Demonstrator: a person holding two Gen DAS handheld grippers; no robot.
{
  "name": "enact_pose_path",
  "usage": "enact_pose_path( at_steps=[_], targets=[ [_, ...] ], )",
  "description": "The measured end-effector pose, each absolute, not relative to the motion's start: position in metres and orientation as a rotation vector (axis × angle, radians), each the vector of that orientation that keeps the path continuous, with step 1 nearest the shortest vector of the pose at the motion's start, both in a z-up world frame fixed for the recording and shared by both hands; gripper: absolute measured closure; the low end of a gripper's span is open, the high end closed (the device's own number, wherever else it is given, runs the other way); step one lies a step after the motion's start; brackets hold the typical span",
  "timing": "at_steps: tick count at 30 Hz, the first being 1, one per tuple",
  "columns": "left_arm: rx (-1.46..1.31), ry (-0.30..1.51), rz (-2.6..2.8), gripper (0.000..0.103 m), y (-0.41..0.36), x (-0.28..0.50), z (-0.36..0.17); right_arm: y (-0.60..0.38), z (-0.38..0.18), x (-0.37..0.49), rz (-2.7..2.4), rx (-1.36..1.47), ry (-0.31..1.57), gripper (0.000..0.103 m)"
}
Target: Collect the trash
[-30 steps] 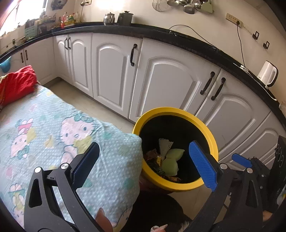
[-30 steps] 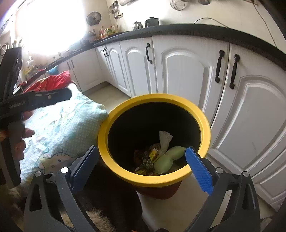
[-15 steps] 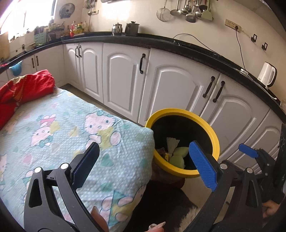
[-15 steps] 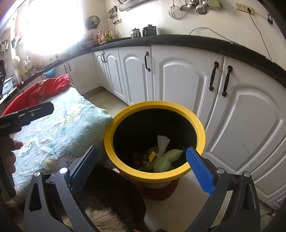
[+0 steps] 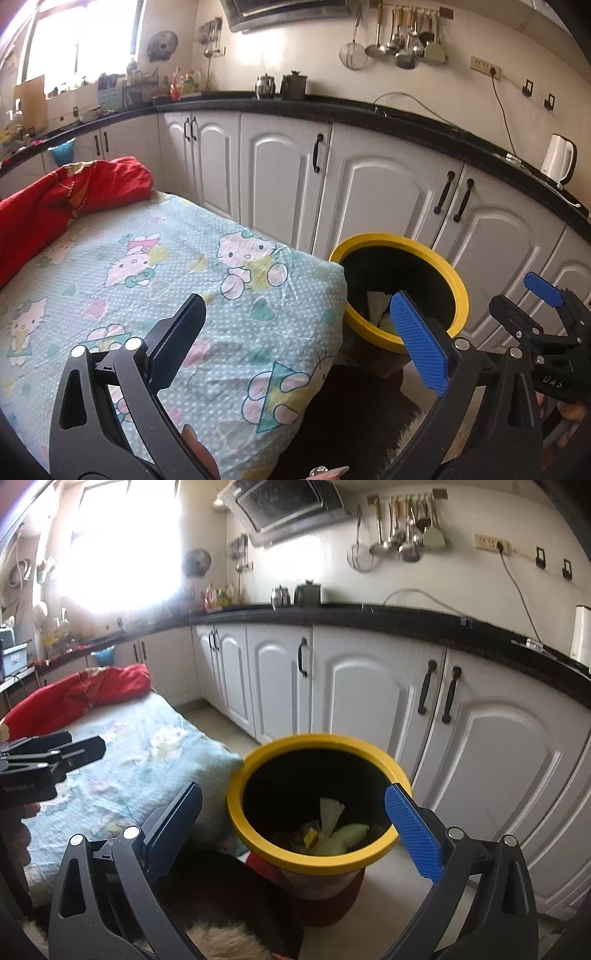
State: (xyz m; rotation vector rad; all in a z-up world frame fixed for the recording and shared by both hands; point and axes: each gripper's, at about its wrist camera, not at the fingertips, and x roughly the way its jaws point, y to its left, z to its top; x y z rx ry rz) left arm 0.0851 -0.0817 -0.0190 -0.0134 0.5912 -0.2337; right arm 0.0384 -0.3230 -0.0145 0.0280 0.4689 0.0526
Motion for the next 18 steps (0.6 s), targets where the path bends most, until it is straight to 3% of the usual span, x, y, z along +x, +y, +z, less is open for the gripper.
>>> enact_pose_path(
  at_steps=[10,18],
  targets=[
    [0.003,0.454,-0.212,0.011,-0.073,0.051,-0.013,-0.309,-0.001,0.005,-0.012,0.033,0.260,0.006],
    [-0.003,0.389,-0.186,0.011,-0.060,0.035,-0.014,-0.297,-0.013,0.000,-0.001,-0.015,0.241,0.006]
  ],
)
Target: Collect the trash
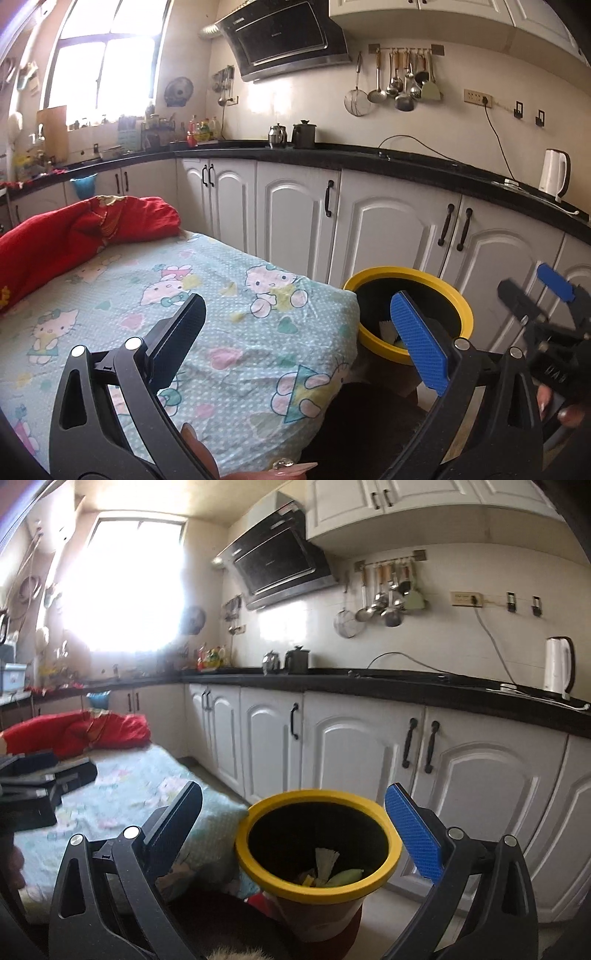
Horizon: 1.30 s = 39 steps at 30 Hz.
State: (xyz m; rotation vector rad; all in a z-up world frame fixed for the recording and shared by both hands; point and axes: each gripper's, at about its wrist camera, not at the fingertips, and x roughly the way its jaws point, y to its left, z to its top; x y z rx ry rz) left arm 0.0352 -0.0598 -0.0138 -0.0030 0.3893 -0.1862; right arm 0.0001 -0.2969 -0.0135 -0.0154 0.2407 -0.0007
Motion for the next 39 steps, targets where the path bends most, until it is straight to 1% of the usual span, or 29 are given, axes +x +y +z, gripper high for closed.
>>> enact_pose_path(
  at_steps=[7,39],
  targets=[
    [-0.030,0.371,-0.182,0.011,-0.053,0.032,-0.015,-0.286,-0.025,0.001,0.003,-0.054,0.228,0.006],
    [-0.036,0.388,-0.189,0.011,-0.053,0.033,-0.020,-0.286,-0.024,0.002,0.001,-0.052,0.221,0.006]
  ],
)
